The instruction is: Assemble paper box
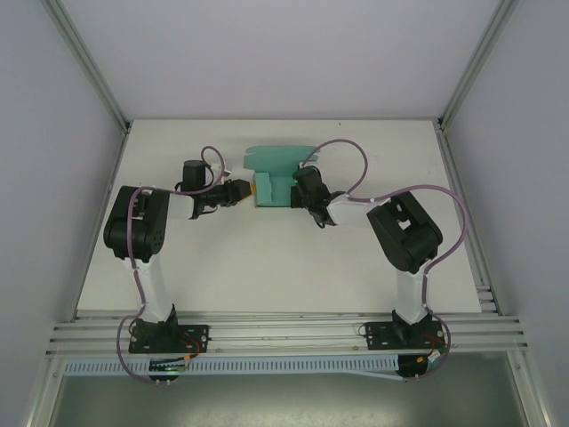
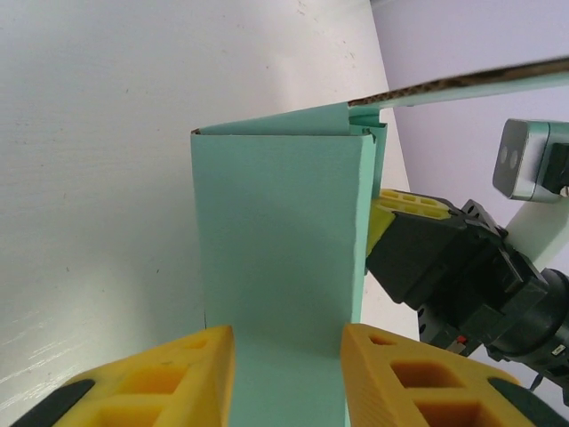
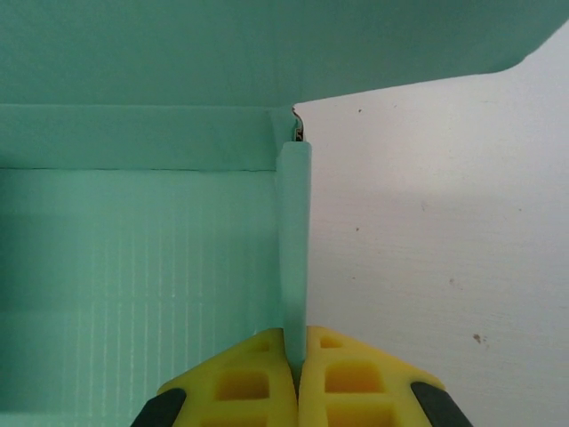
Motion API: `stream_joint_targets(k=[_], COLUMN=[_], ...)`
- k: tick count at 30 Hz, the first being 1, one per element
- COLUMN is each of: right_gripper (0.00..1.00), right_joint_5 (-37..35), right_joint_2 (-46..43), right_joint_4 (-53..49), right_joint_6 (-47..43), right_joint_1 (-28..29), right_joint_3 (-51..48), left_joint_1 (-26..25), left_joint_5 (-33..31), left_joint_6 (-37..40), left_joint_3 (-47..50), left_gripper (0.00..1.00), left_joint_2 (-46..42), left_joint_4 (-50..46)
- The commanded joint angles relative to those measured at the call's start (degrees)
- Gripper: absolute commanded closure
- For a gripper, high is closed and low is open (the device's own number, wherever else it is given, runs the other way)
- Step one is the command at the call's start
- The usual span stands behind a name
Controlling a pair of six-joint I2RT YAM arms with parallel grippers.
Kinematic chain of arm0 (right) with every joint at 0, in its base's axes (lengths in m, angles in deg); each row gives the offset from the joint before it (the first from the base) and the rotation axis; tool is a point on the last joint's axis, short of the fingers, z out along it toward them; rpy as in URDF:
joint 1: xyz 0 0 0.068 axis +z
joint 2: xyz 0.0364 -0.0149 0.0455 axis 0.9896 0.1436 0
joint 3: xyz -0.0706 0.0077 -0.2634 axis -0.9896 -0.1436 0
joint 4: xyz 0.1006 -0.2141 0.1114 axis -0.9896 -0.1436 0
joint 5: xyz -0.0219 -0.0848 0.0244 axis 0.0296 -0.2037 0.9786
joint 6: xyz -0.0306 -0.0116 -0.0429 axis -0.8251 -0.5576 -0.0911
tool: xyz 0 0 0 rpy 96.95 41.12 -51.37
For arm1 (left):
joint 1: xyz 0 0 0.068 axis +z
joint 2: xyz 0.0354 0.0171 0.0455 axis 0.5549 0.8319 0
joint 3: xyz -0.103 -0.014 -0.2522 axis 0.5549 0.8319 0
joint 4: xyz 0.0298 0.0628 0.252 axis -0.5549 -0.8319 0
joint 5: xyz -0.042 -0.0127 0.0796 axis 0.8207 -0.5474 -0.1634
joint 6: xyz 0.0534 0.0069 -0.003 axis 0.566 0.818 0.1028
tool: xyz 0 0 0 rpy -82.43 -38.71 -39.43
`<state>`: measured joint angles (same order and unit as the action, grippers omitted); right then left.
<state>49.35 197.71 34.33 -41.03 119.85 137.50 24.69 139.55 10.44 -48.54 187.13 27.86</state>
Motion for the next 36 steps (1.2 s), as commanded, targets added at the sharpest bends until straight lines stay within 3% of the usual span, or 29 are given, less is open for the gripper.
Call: stream_joint_targets(k=[1,9,16,18,21,28,33,36], right_gripper=[1.0,1.0,1.0,1.0,1.0,1.0,1.0,1.0], right_joint_5=[0.16,-0.9,-2.25,-2.79,-3.8,-4.08,-6.75,-8.11], right_joint_2=[2.93,3.65,4.1,3.92,3.75,3.0,2.34,1.83], right_joint_4=[-5.25,-7.33,-9.1,-9.58,-10.26,-10.35,-11.72,-12.18], right_joint_6=[-0.32,-0.13,-0.54,-1.55,-1.99,-2.24,-3.25,-3.48], right_joint_1=[1.29,1.62,2.4,2.87,3.55,4.49,5.74,6.18], right_joint_3=[1.11,2.13,3.31,3.75,4.31,4.55,5.15,5.14], left_joint_1=[-0.9,-0.93,-1.13,-1.82,-3.47,-5.86,-9.62,-11.38], left_joint_5=[4.22,6.12,4.04,0.36,-6.52,-21.6,-39.2,-47.43], left_joint_6=[-3.39,-8.92,-6.36,-1.43,5.38,13.06,17.76,18.31], left_joint_3=[1.1,2.45,1.68,-0.18,-3.31,-11.7,-19.19,-22.82], left_gripper=[0.61,0.6,0.55,0.56,0.66,0.75,0.87,0.99], left_joint_2=[0.75,1.69,1.37,0.61,-0.32,2.08,5.11,7.52], left_joint_4=[7.67,15.21,10.37,1.88,-9.71,-29.28,-43.28,-49.12])
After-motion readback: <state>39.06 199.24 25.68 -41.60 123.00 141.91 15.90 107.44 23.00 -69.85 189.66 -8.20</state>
